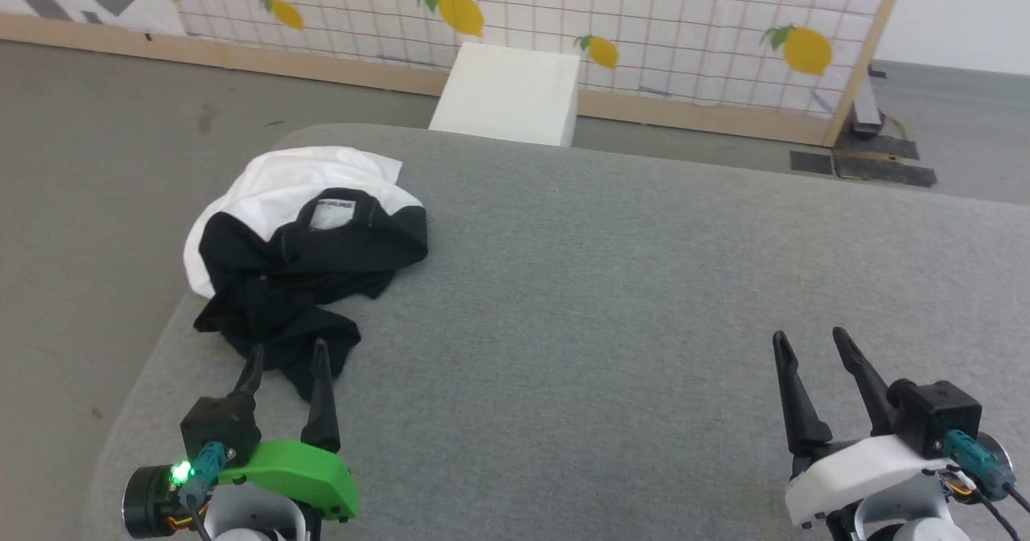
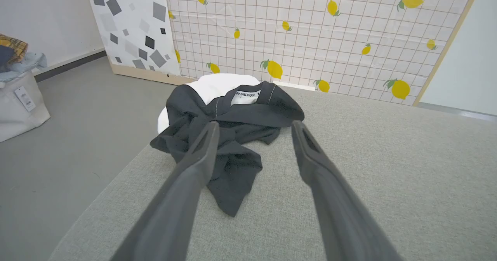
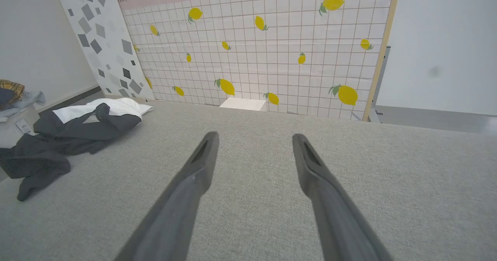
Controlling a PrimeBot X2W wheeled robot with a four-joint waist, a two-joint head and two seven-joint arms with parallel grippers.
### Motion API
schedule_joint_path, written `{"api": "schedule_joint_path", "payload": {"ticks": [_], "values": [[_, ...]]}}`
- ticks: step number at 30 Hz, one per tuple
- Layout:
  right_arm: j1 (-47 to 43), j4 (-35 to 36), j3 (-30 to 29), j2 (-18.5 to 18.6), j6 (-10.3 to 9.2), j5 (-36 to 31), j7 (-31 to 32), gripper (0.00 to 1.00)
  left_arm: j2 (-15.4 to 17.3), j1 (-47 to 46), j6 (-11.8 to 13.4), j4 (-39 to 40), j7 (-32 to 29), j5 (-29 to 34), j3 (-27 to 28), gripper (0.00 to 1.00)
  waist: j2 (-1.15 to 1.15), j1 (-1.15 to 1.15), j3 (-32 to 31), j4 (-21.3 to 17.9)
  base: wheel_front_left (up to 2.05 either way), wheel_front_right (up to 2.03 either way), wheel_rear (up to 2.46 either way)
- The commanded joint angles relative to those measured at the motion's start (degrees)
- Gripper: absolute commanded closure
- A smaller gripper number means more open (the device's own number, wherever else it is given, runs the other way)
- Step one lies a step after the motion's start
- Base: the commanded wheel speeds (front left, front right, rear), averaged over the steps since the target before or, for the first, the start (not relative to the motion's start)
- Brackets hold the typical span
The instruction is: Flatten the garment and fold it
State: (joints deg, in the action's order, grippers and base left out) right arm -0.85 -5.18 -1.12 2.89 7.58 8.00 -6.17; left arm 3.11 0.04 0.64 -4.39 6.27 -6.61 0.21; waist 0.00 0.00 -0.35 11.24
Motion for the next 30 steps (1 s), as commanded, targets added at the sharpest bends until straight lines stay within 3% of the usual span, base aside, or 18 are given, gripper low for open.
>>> {"api": "schedule_joint_path", "payload": {"ticks": [1, 30], "values": [[-0.9, -0.4, 0.0, 0.0, -0.04, 0.7, -0.8, 0.00, -0.1, 1.1, 0.4, -0.3, 0.8, -0.9, 0.2, 0.00, 0.00, 0.00, -0.3, 1.7, 0.00, 0.00, 0.00], [-2.0, -3.9, -0.1, 0.0, -0.06, 4.3, -4.3, 0.00, -0.2, 2.2, 1.0, -2.4, 4.2, -3.6, 0.5, 0.00, 0.00, 0.00, -0.9, 9.9, 0.00, 0.00, 0.00]]}}
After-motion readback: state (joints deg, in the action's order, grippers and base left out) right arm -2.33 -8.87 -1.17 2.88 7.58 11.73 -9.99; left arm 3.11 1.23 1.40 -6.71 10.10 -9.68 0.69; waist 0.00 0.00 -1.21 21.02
